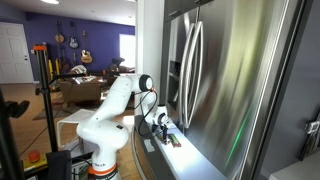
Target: Take one packet out of the freezer drawer and place it on the edge of the drawer
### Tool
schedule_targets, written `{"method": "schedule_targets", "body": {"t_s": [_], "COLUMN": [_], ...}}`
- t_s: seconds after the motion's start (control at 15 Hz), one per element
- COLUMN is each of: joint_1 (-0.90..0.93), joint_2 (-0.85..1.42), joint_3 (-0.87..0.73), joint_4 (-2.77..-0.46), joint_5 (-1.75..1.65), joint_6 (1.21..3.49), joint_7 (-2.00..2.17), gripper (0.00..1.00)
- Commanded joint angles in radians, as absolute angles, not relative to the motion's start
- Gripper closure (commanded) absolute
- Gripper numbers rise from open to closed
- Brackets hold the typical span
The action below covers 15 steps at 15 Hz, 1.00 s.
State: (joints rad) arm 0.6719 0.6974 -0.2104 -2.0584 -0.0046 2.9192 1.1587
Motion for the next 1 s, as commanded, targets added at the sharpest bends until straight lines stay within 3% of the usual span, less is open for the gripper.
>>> {"method": "schedule_targets", "body": {"t_s": [0.0,0.6,0.93], "joint_1": [0.675,0.748,0.858], "joint_2": [0.739,0.651,0.57], "joint_3": [-0.217,-0.289,-0.373], "joint_4": [-2.035,-2.086,-2.16], "joint_5": [-0.001,0.0,-0.014], "joint_6": [2.955,2.936,2.932], "joint_7": [1.166,1.243,1.367], "gripper": [0.34,0.93,0.94]}}
